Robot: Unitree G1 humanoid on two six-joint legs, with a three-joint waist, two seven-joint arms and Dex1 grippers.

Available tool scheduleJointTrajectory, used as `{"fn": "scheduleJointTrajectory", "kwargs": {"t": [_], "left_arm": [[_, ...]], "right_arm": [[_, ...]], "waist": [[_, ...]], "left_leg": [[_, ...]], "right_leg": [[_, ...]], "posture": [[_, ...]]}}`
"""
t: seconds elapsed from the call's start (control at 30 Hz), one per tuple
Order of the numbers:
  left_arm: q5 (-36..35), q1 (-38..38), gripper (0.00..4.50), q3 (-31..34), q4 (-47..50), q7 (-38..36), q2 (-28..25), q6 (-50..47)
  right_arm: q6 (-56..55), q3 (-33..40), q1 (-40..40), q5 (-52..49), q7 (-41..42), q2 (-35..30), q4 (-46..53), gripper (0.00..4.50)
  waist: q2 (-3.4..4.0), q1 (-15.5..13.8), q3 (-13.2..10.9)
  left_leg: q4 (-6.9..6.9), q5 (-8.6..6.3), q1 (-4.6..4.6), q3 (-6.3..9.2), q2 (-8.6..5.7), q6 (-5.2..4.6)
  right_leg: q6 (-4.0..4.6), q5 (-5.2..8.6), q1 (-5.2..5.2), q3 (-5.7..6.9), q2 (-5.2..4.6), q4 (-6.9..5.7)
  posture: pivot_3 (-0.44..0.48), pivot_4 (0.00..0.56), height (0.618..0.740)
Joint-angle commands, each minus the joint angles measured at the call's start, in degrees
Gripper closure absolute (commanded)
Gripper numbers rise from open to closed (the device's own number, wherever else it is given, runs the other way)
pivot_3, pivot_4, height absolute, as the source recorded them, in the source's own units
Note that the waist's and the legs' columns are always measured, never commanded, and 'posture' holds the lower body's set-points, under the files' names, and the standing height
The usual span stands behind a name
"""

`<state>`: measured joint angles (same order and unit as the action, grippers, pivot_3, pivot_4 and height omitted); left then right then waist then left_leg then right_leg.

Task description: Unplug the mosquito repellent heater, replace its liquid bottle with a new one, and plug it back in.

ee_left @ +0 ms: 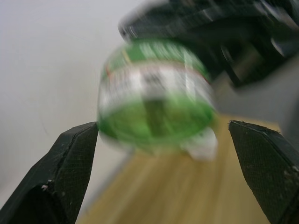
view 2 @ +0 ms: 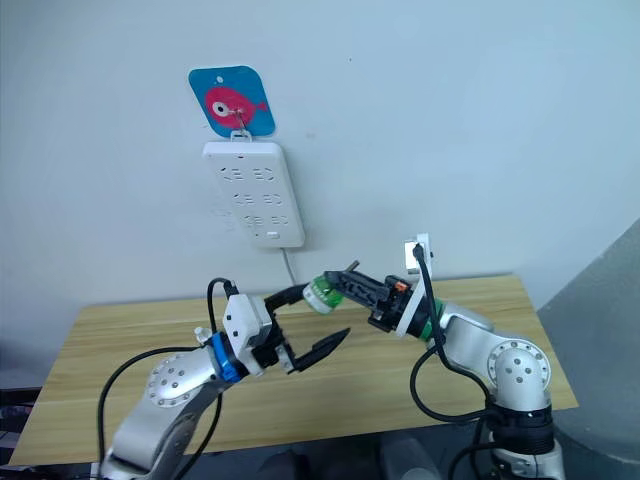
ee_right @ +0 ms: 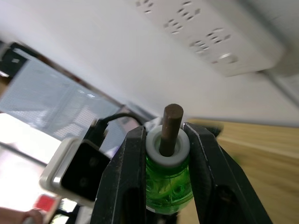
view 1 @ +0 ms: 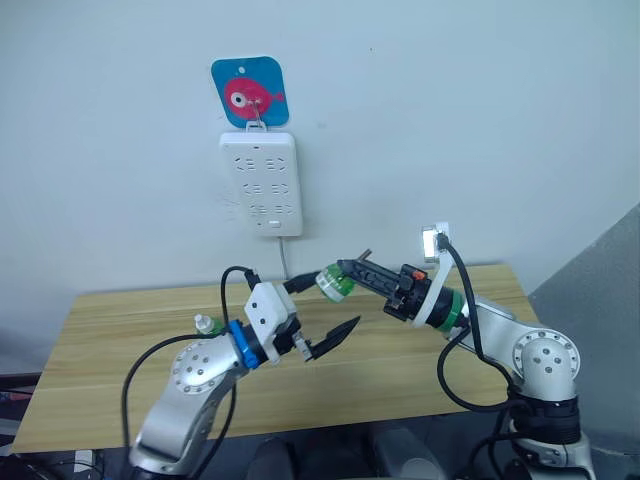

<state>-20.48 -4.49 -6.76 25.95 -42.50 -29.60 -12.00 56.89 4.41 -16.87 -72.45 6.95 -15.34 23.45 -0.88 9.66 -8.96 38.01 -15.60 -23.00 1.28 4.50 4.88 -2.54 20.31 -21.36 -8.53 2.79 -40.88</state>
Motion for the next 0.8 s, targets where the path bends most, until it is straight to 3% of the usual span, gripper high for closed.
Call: {"fn": "scheduleJointTrajectory", "kwargs": {"t": [0.03, 0.17, 0.27, 0.53, 0.7, 0.8], "left_arm": [[-3.1, -1.4, 0.00, 2.4, 1.7, -2.4, -4.2, -5.7], [-3.7, -2.0, 0.00, 1.9, 3.2, -5.3, -8.5, -9.0], [-3.9, -0.5, 0.00, 0.1, 5.8, -5.8, -9.6, -11.3], [-2.4, -0.1, 0.00, 0.7, 7.0, -3.1, -6.9, -9.0], [-1.8, -0.3, 0.00, 0.7, 7.8, -1.5, -5.2, -7.7], [-1.4, -1.2, 0.00, 0.6, 8.3, -1.1, -5.1, -7.4]], "right_arm": [[-9.7, -4.3, 0.6, 16.9, 4.7, -4.8, 0.2, 3.66], [-26.1, -15.6, 1.3, 41.5, 8.6, -10.7, -8.6, 3.66], [-39.4, -20.4, -0.1, 55.8, 7.1, -9.6, -23.7, 3.66], [-56.9, -18.7, -6.8, 67.2, 6.5, -1.6, -54.3, 3.66], [-61.2, -15.7, -8.4, 67.9, 8.8, 0.5, -61.9, 3.66], [-60.9, -13.1, -7.9, 66.3, 9.9, 1.3, -61.9, 2.71]], "waist": [[0.00, -0.1, 0.0], [-0.01, -0.2, 0.0], [-0.02, -0.2, 0.0], [-0.02, -0.1, 0.0], [-0.01, -0.5, 0.0], [-0.01, -0.9, 0.0]], "left_leg": [[0.00, 0.00, 0.00, -0.01, 0.00, 0.00], [0.00, 0.00, 0.02, -0.03, 0.00, 0.00], [-0.01, 0.00, 0.04, -0.07, 0.01, 0.00], [0.00, 0.01, 0.13, -0.20, 0.00, 0.02], [0.03, 0.01, 0.15, -0.14, 0.00, 0.02], [0.05, 0.01, 0.16, -0.11, -0.01, 0.02]], "right_leg": [[-0.02, 0.01, 0.00, 0.00, 0.00, 0.00], [-0.14, 0.08, -0.02, -0.01, -0.01, 0.01], [-0.02, 0.01, -0.02, -0.04, -0.01, 0.01], [0.04, -0.02, 0.00, -0.16, -0.04, -0.06], [0.05, -0.02, 0.06, -0.11, -0.04, -0.09], [0.05, -0.02, 0.10, -0.09, -0.06, -0.09]], "posture": [[-0.112, 0.101, 0.735], [-0.106, 0.107, 0.735], [-0.100, 0.109, 0.735], [-0.082, 0.115, 0.735], [-0.067, 0.118, 0.735], [-0.064, 0.119, 0.735]]}}
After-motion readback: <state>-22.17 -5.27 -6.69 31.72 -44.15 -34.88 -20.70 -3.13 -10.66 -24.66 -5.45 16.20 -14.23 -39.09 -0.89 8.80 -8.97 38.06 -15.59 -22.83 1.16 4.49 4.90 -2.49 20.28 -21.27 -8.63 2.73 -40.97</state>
